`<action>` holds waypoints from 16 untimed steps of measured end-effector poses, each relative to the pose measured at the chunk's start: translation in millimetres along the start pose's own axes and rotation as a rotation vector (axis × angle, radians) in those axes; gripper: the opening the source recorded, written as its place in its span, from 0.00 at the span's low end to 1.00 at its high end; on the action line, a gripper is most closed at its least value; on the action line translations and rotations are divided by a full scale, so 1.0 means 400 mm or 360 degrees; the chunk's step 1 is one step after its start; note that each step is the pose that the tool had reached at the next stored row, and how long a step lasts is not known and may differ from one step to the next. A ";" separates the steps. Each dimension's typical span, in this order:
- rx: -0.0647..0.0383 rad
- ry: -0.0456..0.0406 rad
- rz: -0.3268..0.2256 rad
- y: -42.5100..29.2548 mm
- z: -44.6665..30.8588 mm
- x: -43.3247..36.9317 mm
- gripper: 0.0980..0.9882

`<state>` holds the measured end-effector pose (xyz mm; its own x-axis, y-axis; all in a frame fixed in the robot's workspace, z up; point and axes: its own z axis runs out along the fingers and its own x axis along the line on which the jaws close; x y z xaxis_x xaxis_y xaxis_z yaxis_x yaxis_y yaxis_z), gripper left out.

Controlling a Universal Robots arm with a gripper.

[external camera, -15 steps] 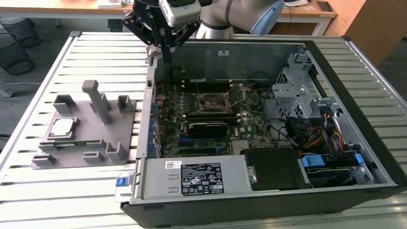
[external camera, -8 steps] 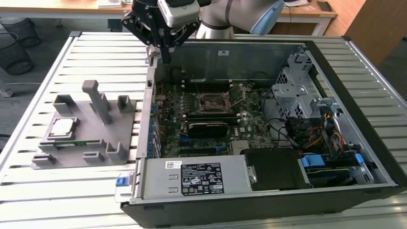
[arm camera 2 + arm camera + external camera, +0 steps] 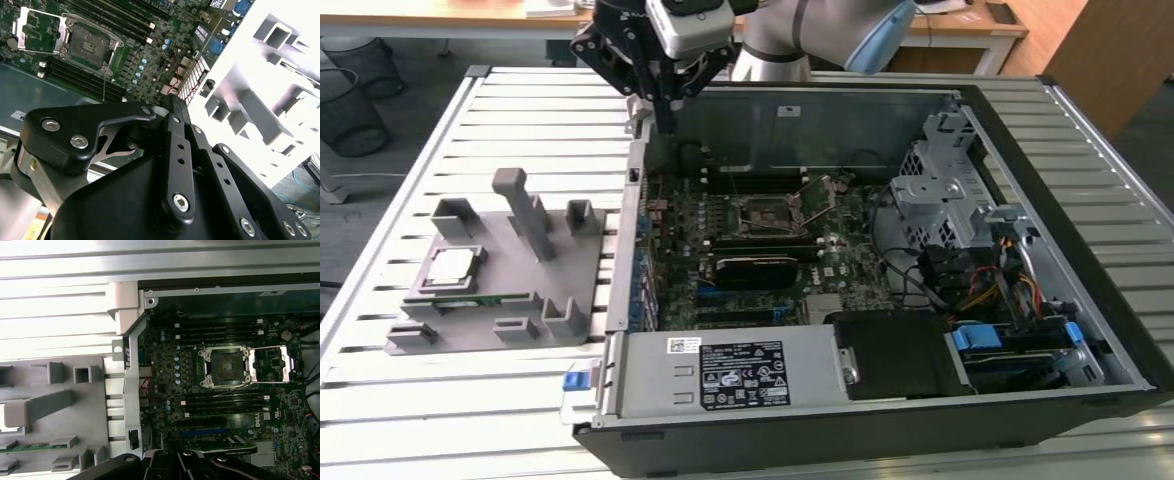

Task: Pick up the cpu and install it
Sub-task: 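Reach for the cpu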

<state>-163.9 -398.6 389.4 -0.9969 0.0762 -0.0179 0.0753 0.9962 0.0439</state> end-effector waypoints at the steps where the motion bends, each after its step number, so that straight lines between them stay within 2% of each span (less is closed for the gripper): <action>1: 0.0000 0.0000 0.0000 0.000 0.000 0.001 0.01; 16: 0.0000 0.0001 0.0000 -0.002 0.003 0.025 0.01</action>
<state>-173.8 -398.6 388.1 -0.9969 0.0762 -0.0172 0.0754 0.9962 0.0438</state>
